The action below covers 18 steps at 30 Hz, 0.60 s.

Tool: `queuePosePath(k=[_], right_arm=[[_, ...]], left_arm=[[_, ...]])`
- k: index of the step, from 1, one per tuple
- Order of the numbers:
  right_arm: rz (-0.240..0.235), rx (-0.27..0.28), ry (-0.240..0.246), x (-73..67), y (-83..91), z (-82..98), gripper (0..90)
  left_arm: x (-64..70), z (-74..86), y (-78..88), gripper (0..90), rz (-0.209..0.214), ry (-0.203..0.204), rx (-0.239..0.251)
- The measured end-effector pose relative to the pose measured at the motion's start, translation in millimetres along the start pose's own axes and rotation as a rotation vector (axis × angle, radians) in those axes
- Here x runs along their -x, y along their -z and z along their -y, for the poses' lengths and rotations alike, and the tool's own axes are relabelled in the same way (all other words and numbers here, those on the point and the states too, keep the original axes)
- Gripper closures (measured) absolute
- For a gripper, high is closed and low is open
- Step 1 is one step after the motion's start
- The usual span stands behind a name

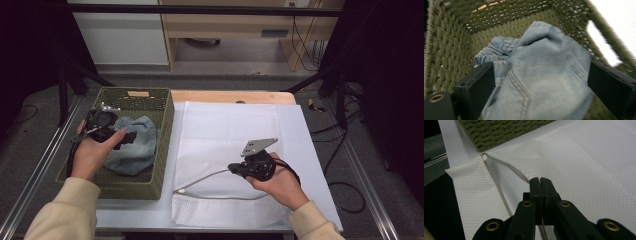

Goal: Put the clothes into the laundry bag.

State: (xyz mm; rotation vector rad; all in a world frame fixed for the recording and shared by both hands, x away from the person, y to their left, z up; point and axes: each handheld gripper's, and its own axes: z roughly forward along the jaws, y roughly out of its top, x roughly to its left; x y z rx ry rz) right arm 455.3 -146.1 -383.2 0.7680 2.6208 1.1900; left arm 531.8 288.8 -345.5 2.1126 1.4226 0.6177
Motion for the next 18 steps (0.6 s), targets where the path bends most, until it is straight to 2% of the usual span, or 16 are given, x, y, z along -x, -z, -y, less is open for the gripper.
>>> queuePosePath(k=[4,5,8,11,14,18], right_arm=[[-0.002,-0.010,-0.001,1.4,-3.1,0.4,89.3],[-0.003,-0.013,0.000,1.6,-4.0,0.2,89.3],[-0.002,-0.028,-0.003,1.5,-6.8,-0.4,89.2],[-0.004,-0.031,-0.007,0.8,-9.3,-0.5,89.2],[-0.004,-0.035,-0.006,0.2,-11.3,-0.5,89.2],[-0.009,-0.035,-0.006,0.2,-12.3,-0.9,89.2]], left_arm=[[-11.1,5.0,-17.6,6.6,0.003,-0.004,-0.051],[-12.2,5.0,-21.7,6.6,0.020,-0.006,-0.055],[-13.9,3.0,-29.2,6.5,0.047,-0.001,-0.055],[-14.3,-0.9,-36.3,6.1,0.036,-0.007,-0.064],[-13.4,-4.3,-41.6,5.9,0.046,-0.006,-0.061],[-12.2,-4.3,-51.1,5.6,0.052,-0.020,-0.089]])
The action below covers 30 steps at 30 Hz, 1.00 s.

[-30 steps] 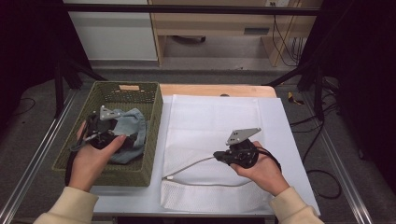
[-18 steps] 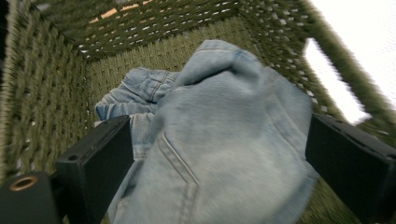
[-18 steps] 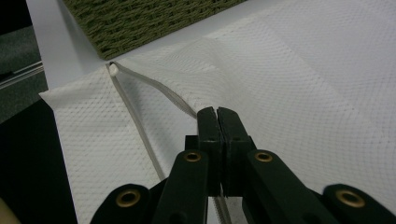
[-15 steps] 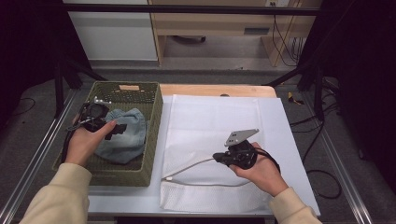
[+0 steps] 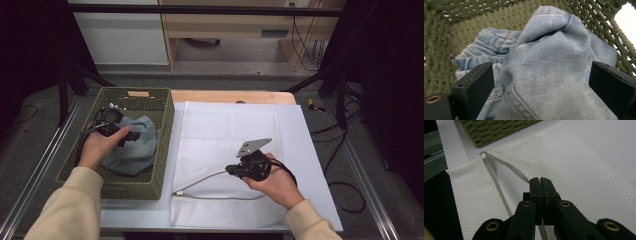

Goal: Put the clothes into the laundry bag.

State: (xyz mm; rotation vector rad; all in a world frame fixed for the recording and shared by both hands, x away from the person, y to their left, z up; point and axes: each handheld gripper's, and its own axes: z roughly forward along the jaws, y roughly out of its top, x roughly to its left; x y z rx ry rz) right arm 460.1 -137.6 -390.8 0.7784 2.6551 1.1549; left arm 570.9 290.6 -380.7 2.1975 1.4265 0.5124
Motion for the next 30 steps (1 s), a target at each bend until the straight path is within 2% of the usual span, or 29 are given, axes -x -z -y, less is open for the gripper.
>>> queuePosePath(k=[3,8,10,12,14,17,20,22,25,27,30], right_arm=[[0.001,0.000,0.004,1.0,0.2,-0.2,89.3],[0.000,-0.002,0.004,1.5,-0.2,-0.3,89.2],[0.003,-0.002,0.003,1.3,-0.4,-0.5,89.3],[0.003,-0.005,-0.003,0.6,-0.8,-0.5,89.2],[0.002,-0.006,-0.003,0.7,-0.9,-0.7,89.2],[-0.001,-0.006,-0.006,0.9,-0.8,-1.1,89.2],[-0.004,-0.006,-0.006,1.0,-1.1,-1.2,89.2],[-0.003,-0.009,-0.007,1.2,-1.0,-1.1,89.2],[-0.003,-0.012,-0.009,1.6,-1.2,-1.2,89.2],[-0.003,-0.012,-0.008,1.8,-1.3,-1.0,89.2],[-0.004,-0.009,-0.007,2.3,-1.5,-0.8,89.2]], left_arm=[[-0.9,0.4,-2.9,5.6,-0.022,0.015,0.005],[-3.0,2.7,-8.0,5.4,-0.015,0.024,-0.021],[-5.2,4.4,-10.1,5.3,-0.023,0.035,-0.013],[-8.4,6.6,-12.4,5.3,-0.015,0.059,-0.008],[-11.9,9.6,-16.3,5.2,-0.004,0.082,-0.029],[-15.3,13.7,-22.0,4.8,-0.008,0.089,-0.046],[-18.8,16.6,-27.4,3.8,0.023,0.134,-0.049],[-18.6,17.1,-30.0,3.6,0.032,0.127,-0.060],[-16.8,17.5,-34.5,3.2,0.072,0.133,-0.070],[-12.5,17.9,-38.5,3.4,0.093,0.120,-0.086],[-5.0,17.2,-41.9,1.7,0.093,0.093,-0.099]])
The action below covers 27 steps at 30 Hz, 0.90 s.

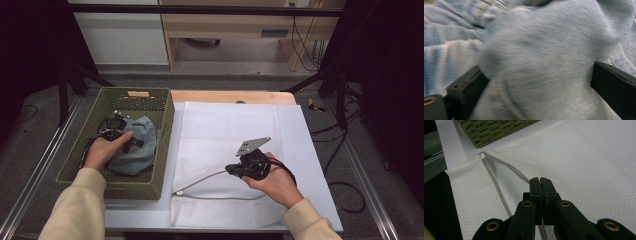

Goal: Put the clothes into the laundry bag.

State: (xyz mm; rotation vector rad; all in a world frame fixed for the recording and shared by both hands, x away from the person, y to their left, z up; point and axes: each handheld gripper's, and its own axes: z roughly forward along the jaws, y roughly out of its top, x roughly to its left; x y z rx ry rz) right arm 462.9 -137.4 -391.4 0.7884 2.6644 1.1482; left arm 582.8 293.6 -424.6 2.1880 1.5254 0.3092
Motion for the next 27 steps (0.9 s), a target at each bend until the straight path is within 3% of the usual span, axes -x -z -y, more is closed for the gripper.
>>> queuePosePath(k=[6,27], right_arm=[[0.003,-0.004,-0.006,-0.1,-0.6,-0.5,89.2],[0.002,-0.001,-0.001,-2.6,-1.2,-2.0,89.2]], left_arm=[[2.3,0.7,-2.6,1.7,0.007,-0.013,0.002],[8.1,4.5,-10.7,0.0,-0.066,-0.076,-0.013]])
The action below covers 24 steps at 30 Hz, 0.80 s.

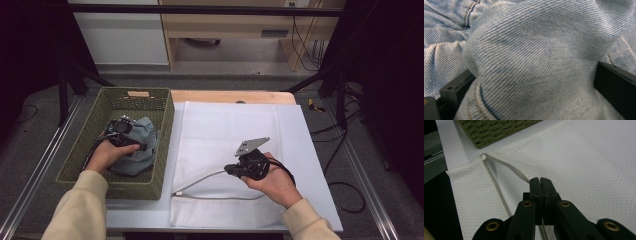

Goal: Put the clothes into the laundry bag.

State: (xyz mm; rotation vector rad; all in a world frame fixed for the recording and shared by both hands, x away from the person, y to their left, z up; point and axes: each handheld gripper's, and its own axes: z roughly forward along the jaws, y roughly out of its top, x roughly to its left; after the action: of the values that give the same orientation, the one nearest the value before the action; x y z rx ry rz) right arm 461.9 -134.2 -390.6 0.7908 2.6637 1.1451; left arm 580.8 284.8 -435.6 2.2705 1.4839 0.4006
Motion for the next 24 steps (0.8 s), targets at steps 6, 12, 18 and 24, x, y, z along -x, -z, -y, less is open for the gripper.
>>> queuePosePath(k=[6,12,18,24], right_arm=[[0.001,0.002,-0.001,0.1,1.2,0.0,89.2],[0.000,-0.001,0.003,0.4,0.9,-0.3,89.2],[0.004,0.000,0.006,-0.3,3.0,-0.8,89.2],[0.005,0.000,0.007,-0.6,3.2,-0.5,89.2]], left_arm=[[1.4,1.8,-1.9,0.0,-0.013,-0.006,0.004],[2.6,4.0,-4.2,5.3,-0.036,0.002,-0.006],[1.5,4.8,-0.8,18.2,-0.021,0.000,-0.018],[4.9,4.1,3.5,33.8,-0.026,-0.012,-0.030]])
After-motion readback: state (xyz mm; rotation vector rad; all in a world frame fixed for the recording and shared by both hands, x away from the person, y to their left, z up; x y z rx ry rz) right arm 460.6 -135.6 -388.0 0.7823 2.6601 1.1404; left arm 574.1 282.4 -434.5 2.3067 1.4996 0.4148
